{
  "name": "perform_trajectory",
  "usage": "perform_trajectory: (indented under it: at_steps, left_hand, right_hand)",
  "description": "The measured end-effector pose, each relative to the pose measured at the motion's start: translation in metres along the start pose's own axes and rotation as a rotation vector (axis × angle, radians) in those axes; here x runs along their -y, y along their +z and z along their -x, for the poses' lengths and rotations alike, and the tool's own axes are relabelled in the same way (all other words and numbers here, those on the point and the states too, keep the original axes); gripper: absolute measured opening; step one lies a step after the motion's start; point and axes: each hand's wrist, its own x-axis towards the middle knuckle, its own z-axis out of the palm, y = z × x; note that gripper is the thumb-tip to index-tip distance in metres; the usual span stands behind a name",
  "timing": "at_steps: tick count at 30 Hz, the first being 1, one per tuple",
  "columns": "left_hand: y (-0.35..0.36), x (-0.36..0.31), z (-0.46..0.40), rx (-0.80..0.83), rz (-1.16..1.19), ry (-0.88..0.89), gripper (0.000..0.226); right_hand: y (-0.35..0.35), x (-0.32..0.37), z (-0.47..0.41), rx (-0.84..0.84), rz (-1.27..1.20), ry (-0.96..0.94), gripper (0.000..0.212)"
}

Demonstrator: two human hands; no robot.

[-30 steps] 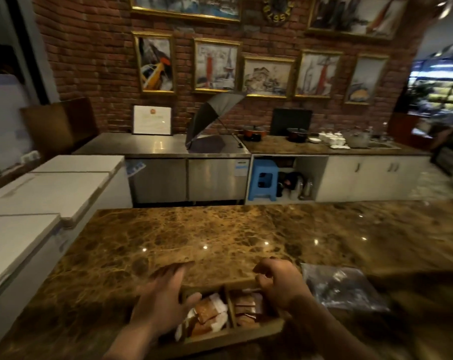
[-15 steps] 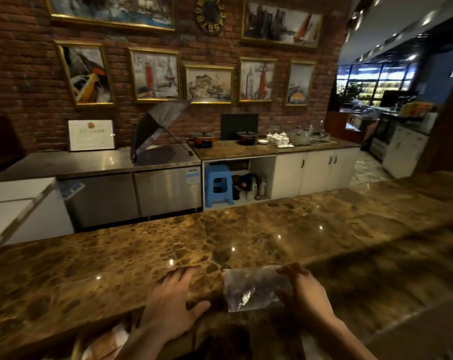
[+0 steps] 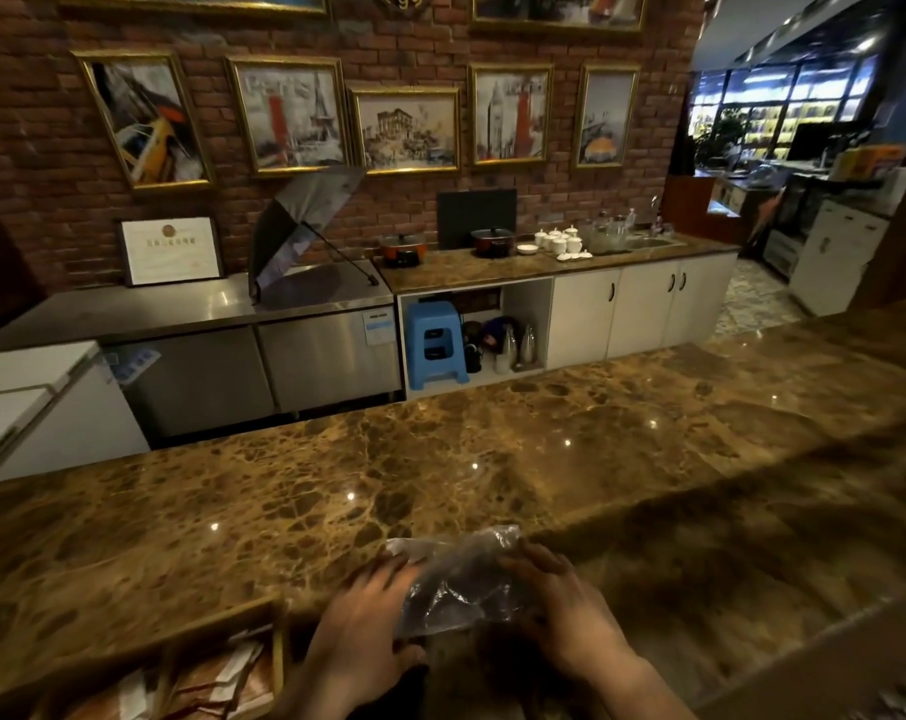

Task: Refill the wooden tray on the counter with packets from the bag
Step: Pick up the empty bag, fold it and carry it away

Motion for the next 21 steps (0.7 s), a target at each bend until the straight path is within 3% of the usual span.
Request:
perform_trajectory:
  at_steps: [11, 21]
  left_hand:
    - [0.015, 0.011, -0.002, 0.049, 0.006, -0.058, 0.072]
    - [0.011, 0.010, 0.002, 0.038, 0.022, -0.099, 0.040]
  right_hand:
    - [0.005, 0.000, -0.004, 0.009, 0.006, -0.053, 0.034]
    - [0.004, 0.003, -0.014, 0.038, 0.068, -0.038, 0.028]
